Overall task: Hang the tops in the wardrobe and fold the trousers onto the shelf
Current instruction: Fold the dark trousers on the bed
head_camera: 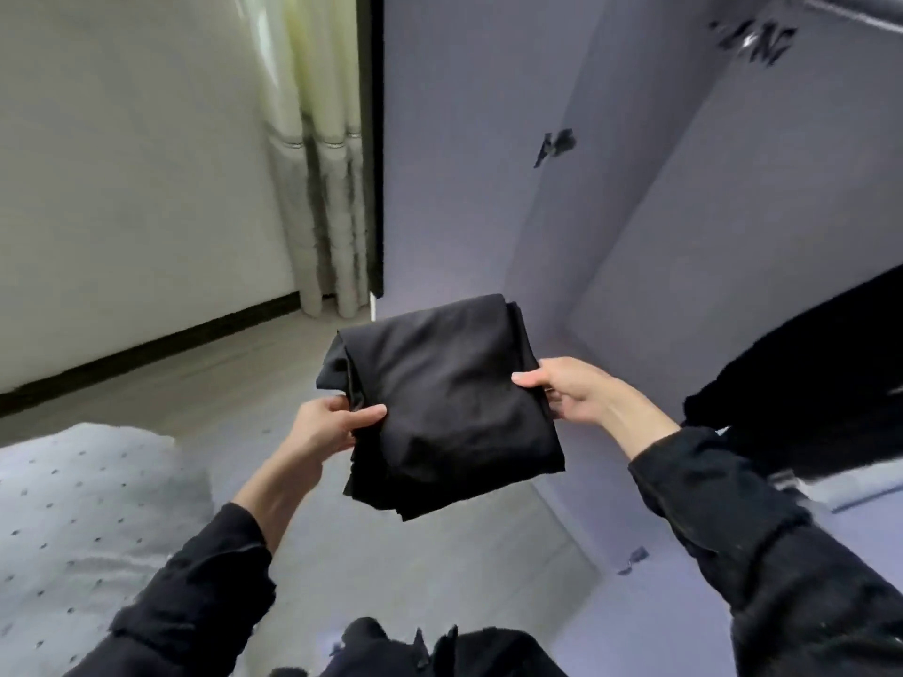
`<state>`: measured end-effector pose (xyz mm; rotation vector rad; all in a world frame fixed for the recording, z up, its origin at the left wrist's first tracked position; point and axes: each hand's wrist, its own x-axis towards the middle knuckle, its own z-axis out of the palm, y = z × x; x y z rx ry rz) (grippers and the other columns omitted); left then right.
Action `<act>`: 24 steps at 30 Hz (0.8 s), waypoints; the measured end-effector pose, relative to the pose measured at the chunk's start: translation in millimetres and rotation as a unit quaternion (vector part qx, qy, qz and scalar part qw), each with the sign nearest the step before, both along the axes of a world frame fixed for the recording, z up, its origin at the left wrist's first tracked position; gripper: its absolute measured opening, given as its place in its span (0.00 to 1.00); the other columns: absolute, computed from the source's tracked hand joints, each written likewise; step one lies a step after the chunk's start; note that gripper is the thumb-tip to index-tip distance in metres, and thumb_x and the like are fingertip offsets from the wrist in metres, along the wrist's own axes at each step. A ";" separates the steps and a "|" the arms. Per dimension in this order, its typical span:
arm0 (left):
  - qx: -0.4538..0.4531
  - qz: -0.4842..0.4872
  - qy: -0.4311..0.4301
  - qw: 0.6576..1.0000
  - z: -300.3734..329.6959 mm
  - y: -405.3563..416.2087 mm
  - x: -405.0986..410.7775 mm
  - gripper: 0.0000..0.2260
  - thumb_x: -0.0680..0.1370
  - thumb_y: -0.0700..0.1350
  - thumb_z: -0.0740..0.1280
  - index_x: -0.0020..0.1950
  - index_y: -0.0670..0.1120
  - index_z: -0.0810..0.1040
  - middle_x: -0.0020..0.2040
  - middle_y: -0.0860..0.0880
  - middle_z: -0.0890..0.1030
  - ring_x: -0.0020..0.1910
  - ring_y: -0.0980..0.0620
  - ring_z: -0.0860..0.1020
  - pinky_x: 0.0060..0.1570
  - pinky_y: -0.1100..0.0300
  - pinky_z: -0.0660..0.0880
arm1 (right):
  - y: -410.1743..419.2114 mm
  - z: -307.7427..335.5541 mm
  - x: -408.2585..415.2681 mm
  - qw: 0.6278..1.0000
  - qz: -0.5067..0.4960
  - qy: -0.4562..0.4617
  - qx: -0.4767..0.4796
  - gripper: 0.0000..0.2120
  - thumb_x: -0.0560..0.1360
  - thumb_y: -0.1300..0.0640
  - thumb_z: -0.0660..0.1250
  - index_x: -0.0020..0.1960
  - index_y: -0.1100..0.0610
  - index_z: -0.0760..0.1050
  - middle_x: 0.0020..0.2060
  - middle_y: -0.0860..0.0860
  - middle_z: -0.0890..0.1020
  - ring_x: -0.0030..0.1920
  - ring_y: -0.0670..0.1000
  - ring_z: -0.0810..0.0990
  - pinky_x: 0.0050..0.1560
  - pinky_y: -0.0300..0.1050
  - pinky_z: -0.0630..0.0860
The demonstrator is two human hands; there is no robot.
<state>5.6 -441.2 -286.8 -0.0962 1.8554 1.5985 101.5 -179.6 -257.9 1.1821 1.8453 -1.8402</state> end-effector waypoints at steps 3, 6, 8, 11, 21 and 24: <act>0.003 -0.081 0.043 0.996 23.0 48.9 -39.2 0.09 0.72 0.39 0.73 0.38 0.43 0.73 0.34 0.50 0.75 0.22 0.63 0.72 0.24 0.72 0.68 | 28.9 26.0 5.9 0.997 -0.077 0.030 0.002 0.06 0.74 0.63 0.68 0.51 0.58 0.77 0.45 0.53 0.81 0.44 0.52 0.78 0.43 0.45 0.75; 0.024 -0.156 0.082 0.984 57.7 100.1 -77.8 0.12 0.71 0.40 0.74 0.41 0.44 0.70 0.36 0.47 0.70 0.22 0.62 0.69 0.24 0.73 0.67 | 57.8 57.6 3.8 0.987 -0.145 0.067 0.019 0.07 0.75 0.62 0.68 0.53 0.58 0.77 0.47 0.53 0.81 0.45 0.52 0.78 0.46 0.46 0.75; 0.045 -0.197 0.121 0.972 88.2 137.5 -101.8 0.18 0.71 0.39 0.73 0.33 0.46 0.64 0.29 0.51 0.69 0.19 0.63 0.66 0.22 0.73 0.65 | 75.6 83.1 1.1 0.974 -0.201 0.102 0.041 0.12 0.74 0.62 0.69 0.57 0.60 0.77 0.52 0.55 0.81 0.49 0.54 0.79 0.52 0.49 0.75; 0.061 -0.242 0.157 0.955 132.0 176.8 -123.0 0.15 0.71 0.39 0.74 0.32 0.44 0.69 0.22 0.55 0.70 0.20 0.61 0.67 0.23 0.73 0.65 | 93.5 120.4 0.2 0.957 -0.246 0.137 0.073 0.16 0.74 0.61 0.69 0.61 0.60 0.76 0.55 0.55 0.80 0.53 0.55 0.78 0.56 0.51 0.74; 0.152 -0.355 0.246 0.889 280.0 321.7 -126.2 0.16 0.68 0.50 0.76 0.42 0.40 0.77 0.35 0.46 0.70 0.35 0.49 0.67 0.39 0.59 0.66 | 159.8 264.3 44.1 0.873 -0.365 0.243 0.213 0.14 0.75 0.59 0.68 0.60 0.57 0.77 0.54 0.53 0.81 0.52 0.54 0.79 0.46 0.47 0.75; 0.189 -0.363 0.287 0.866 325.6 356.7 -110.9 0.16 0.70 0.47 0.75 0.35 0.42 0.69 0.30 0.48 0.66 0.30 0.53 0.65 0.33 0.65 0.66 | 179.7 301.2 60.0 0.848 -0.375 0.270 0.259 0.13 0.75 0.59 0.68 0.60 0.57 0.77 0.53 0.52 0.81 0.46 0.51 0.79 0.42 0.45 0.74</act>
